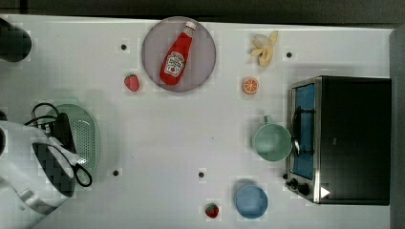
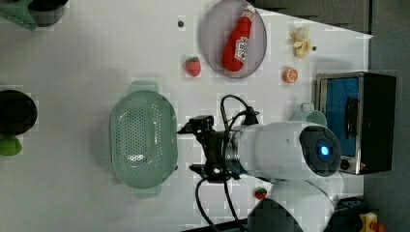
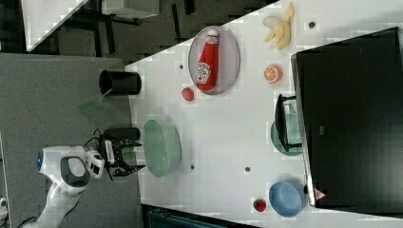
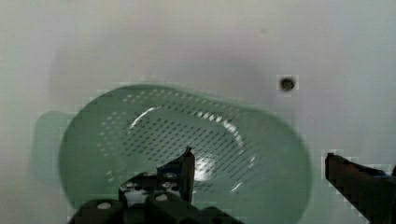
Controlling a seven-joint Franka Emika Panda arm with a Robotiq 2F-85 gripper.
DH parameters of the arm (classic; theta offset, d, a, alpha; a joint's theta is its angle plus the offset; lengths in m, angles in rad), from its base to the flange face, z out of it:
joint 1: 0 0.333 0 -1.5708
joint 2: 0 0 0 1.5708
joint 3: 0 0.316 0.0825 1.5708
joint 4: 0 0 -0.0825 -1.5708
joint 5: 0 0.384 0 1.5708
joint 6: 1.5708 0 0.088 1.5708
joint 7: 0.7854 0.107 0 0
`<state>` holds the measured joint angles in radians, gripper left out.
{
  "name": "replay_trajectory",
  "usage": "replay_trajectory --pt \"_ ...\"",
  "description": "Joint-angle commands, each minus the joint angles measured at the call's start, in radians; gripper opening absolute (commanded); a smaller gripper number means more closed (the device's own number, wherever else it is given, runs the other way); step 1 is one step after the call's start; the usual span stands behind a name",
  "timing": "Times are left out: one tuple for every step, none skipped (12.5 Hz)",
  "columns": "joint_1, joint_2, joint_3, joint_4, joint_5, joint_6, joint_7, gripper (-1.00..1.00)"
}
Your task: Drag strainer left to right.
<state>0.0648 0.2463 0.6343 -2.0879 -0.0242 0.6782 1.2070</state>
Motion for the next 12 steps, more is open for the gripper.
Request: replay_trajectory --pt "-0.018 0.124 -0.02 -0.015 -0.046 0.076 0.191 1.0" --pt "-0.017 0.16 -0.027 -0.018 -0.068 0.117 0.191 1.0" --pt "-0.016 0.193 -0.032 -0.022 -0.08 0.163 0.191 1.0" --pt "-0.016 0.22 -0.036 -0.029 -0.083 0.198 0.191 1.0" --pt "-0.014 0.24 -0.043 -0.038 -0.085 0.23 0.192 1.0" --pt "-0.011 0.254 -0.054 -0.048 -0.093 0.259 0.191 1.0" --pt "-0.007 0.265 -0.07 -0.059 -0.108 0.285 0.192 1.0" --pt "-0.003 0.273 -0.085 -0.072 -0.128 0.3 0.192 1.0" --pt "0.001 0.28 -0.098 -0.085 -0.138 0.315 0.192 1.0" --pt "0.006 0.286 -0.109 -0.095 -0.139 0.337 0.191 1.0" --pt "0.009 0.291 -0.123 -0.103 -0.139 0.359 0.192 1.0" --pt "0.011 0.293 -0.137 -0.11 -0.141 0.384 0.192 1.0"
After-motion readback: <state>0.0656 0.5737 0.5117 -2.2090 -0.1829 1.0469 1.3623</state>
